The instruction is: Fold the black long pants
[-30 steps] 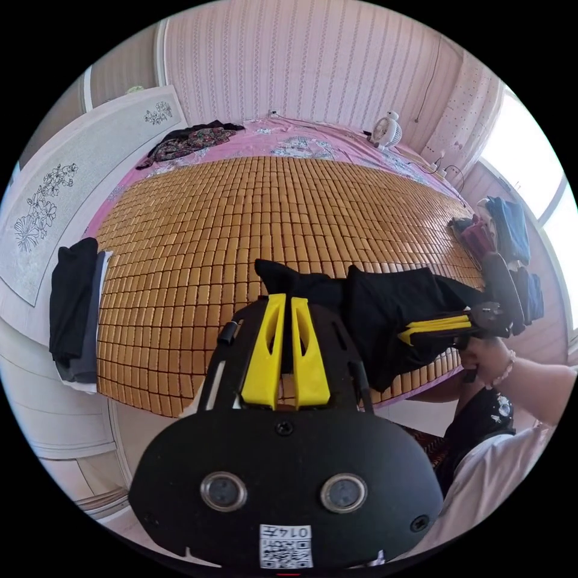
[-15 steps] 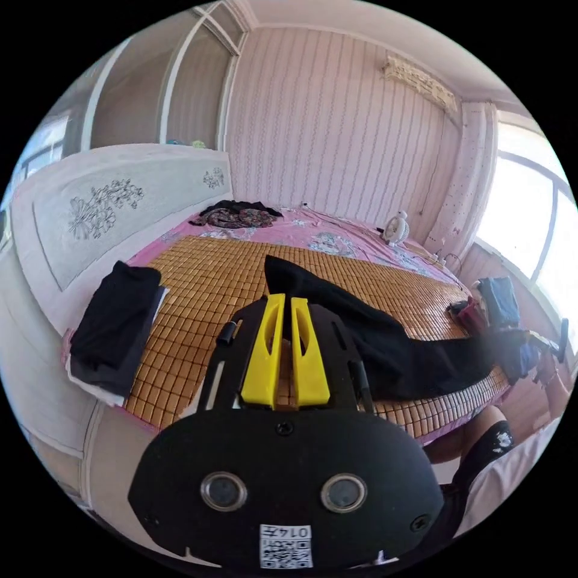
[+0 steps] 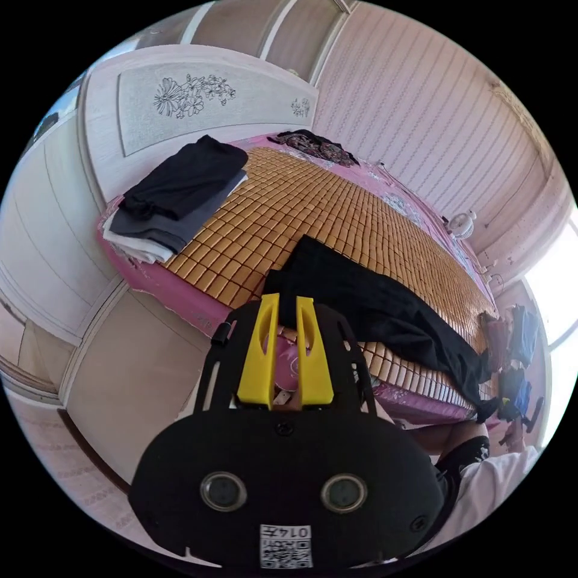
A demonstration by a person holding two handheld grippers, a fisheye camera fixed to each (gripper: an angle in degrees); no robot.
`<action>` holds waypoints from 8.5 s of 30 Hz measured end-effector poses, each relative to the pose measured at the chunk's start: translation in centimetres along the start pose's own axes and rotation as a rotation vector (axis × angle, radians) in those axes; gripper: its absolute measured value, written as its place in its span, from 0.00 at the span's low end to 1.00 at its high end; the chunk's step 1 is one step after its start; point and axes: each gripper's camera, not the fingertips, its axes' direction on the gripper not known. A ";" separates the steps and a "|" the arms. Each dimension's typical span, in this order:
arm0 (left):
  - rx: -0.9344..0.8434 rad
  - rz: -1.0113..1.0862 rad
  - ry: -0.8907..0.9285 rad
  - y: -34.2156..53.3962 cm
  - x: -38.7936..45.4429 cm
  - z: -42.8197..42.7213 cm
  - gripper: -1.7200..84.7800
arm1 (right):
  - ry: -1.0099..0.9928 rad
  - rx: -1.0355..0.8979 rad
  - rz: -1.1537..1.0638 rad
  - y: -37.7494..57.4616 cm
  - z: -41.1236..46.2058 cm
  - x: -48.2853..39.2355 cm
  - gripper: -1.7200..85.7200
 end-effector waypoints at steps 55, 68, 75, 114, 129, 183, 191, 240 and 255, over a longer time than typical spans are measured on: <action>-0.199 0.355 0.247 -17.2 15.3 11.4 0.10 | -0.274 -0.233 0.043 -4.9 8.2 -5.4 0.15; -0.393 0.526 -0.019 -13.9 23.1 17.6 0.02 | -0.127 -0.136 -0.104 -2.0 5.8 -6.5 0.05; -0.206 0.537 0.116 -11.9 20.5 8.7 0.01 | -0.109 0.360 -0.165 -1.3 -6.6 -1.9 0.04; -0.353 0.279 0.395 1.5 14.3 8.4 0.01 | -0.192 0.101 0.317 12.8 0.6 12.2 0.12; -0.570 0.528 0.221 2.8 23.7 17.3 0.01 | -0.261 0.193 0.157 3.4 -0.5 9.2 0.03; 0.143 -0.371 0.161 7.3 -11.6 10.3 0.02 | 0.284 -0.233 -0.055 -9.6 5.5 -18.4 0.01; 0.118 -0.524 0.143 13.5 -18.0 9.6 0.09 | 0.259 -0.242 -0.333 -16.1 9.0 -29.3 0.01; -0.157 -0.010 -0.074 -13.8 0.5 23.3 0.03 | 0.278 -0.016 0.026 -22.0 16.4 -19.3 0.01; -0.149 -0.003 -0.049 -17.6 5.3 21.9 0.06 | 0.150 0.093 0.120 -16.7 9.5 -10.7 0.01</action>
